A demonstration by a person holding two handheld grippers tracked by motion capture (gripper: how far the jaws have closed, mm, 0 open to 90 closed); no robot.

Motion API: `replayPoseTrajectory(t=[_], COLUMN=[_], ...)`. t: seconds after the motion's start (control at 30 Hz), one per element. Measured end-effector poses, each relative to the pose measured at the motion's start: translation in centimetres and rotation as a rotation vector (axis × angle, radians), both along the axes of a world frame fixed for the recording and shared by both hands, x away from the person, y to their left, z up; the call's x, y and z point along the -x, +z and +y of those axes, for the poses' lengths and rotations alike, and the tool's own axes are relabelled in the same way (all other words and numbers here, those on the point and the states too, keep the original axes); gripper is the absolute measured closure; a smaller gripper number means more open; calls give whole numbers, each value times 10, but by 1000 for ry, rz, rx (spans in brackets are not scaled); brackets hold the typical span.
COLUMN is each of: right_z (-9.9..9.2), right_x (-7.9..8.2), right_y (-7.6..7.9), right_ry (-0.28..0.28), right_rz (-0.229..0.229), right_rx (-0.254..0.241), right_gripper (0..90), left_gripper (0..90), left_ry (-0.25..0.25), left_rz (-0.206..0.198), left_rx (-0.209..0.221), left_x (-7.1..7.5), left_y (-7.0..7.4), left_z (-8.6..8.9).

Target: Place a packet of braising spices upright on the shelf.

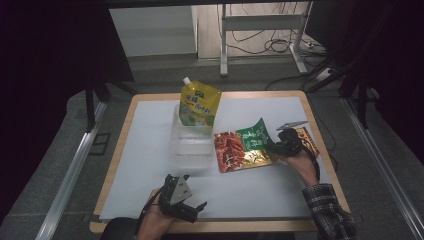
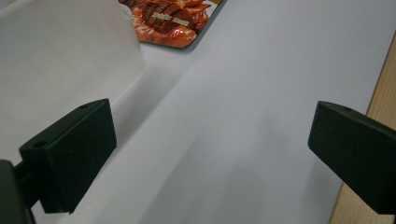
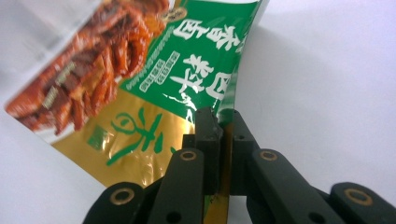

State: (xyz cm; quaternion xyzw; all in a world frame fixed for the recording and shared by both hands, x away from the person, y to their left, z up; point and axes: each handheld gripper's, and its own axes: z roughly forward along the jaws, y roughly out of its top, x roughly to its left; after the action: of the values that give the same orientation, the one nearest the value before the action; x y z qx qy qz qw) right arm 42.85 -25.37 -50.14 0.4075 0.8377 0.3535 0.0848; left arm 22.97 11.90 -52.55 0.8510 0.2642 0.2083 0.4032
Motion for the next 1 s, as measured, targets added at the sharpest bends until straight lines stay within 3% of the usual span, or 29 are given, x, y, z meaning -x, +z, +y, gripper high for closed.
replayPoseTrajectory(t=[0.1,0.27,0.73,1.0], right_z=[-3,-2,1,0], right_x=[-1,3,7,5], right_y=[3,10,28,46], right_ry=[-1,42,34,31], right_rz=[6,-50,-84,-98], right_rx=[-33,-25,-74,-110], right_gripper=[858,863,890,891], left_gripper=[7,8,9,10], left_ry=[0,2,7,8], left_rz=[0,-2,-13,-22], left_rx=[0,-2,-3,-2], left_x=[0,0,0,0], left_y=[0,0,1,1], left_z=[0,0,0,0])
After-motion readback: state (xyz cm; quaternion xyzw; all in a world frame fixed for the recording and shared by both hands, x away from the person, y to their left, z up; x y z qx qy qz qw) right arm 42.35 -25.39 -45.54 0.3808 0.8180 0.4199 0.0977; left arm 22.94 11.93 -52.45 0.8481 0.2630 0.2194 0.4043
